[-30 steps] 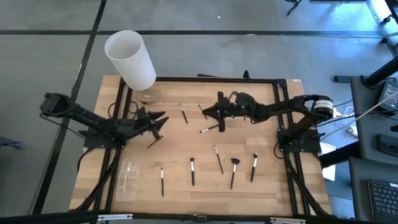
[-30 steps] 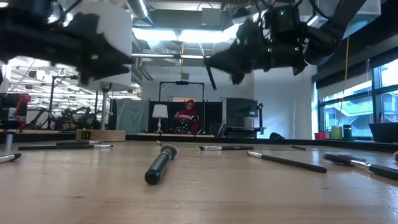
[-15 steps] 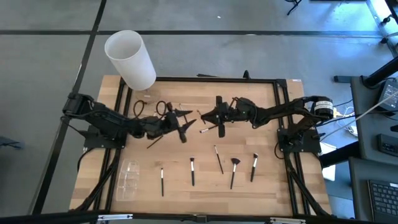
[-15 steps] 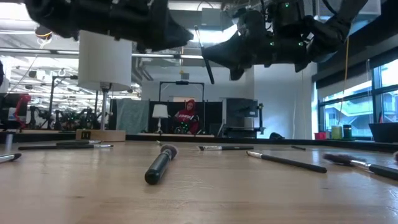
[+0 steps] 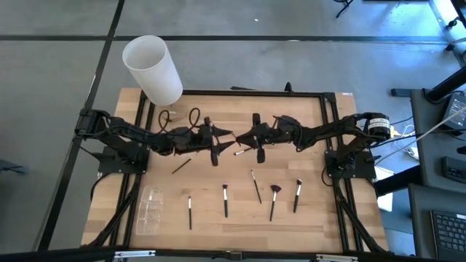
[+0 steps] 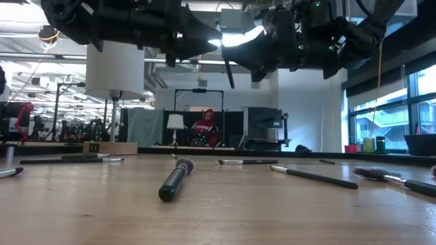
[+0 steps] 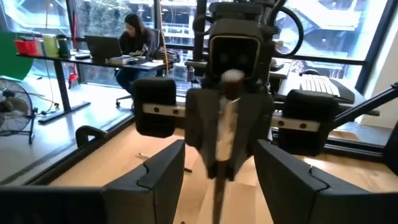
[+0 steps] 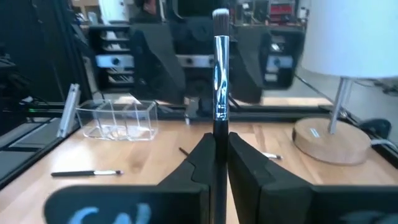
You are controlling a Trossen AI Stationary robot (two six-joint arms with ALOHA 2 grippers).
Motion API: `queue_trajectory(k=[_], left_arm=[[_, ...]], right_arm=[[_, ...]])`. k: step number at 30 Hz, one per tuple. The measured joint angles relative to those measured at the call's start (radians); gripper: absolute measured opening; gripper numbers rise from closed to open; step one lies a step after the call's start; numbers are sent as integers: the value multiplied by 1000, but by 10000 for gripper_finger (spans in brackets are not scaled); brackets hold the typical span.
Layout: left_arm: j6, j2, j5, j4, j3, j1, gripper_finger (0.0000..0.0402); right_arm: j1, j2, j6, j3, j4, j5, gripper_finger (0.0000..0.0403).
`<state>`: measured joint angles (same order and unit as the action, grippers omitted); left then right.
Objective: Put items in baskets/containers
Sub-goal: Put the eyeshadow brush into the transparent organizer
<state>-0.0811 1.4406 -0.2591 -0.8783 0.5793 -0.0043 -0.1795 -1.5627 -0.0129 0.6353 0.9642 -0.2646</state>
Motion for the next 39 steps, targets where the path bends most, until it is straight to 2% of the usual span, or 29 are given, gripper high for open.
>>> queue_trajectory(k=[4,11,16,20,31,39], left_arm=[[-1,0,-6,0,0,1,174],[-3,0,-5,0,0,0,121],[-4,0,42,-1,0,1,104],[-3,0,57,-1,0,1,114],[23,0,53,-1,0,1,173],[41,0,52,-9,0,1,172]], right_arm=[[0,0,-17,0,12,-17,35],[-1,0,-48,0,11,-32,35],[-1,0,-48,0,5,-44,35],[-1,0,-49,1,4,-44,35],[-1,0,-48,1,4,-33,35],[0,0,-53,2,-5,-16,35]])
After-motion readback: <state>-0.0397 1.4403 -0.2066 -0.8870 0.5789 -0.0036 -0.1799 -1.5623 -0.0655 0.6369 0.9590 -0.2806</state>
